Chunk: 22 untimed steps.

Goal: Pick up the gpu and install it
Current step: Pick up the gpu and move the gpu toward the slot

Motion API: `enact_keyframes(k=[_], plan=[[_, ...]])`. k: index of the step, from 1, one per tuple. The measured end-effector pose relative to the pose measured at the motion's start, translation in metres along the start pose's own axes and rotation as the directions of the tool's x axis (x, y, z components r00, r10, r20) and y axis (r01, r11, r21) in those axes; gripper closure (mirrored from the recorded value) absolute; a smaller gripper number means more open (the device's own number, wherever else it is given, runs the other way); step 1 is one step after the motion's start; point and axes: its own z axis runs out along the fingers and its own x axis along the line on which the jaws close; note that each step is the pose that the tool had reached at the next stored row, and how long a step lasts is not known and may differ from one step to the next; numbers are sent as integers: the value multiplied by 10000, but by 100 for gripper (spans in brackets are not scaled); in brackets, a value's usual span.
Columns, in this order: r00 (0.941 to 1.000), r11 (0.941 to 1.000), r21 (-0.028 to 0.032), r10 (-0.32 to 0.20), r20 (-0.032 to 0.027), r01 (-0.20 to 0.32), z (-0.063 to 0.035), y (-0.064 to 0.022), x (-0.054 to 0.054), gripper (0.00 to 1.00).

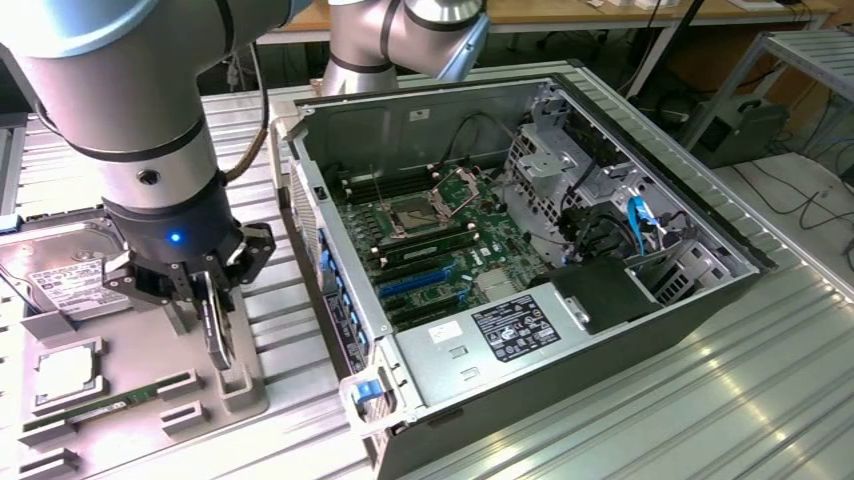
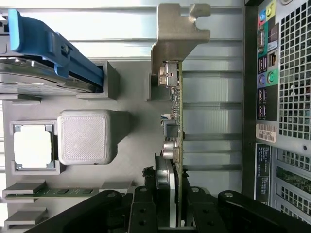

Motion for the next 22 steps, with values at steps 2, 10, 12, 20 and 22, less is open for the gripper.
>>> enact_keyframes(k=[2,10,12,20,22], plan=[[10000,10000,-12,0,0,0,-33,1,0,72],[10000,10000,-41,1,0,-1,-272,7,-3,72],[10000,10000,-45,1,-1,-1,-331,8,-3,72],[10000,10000,-98,2,-1,-2,-660,17,-7,72],[10000,9999,-110,2,0,-2,-735,19,-8,72]])
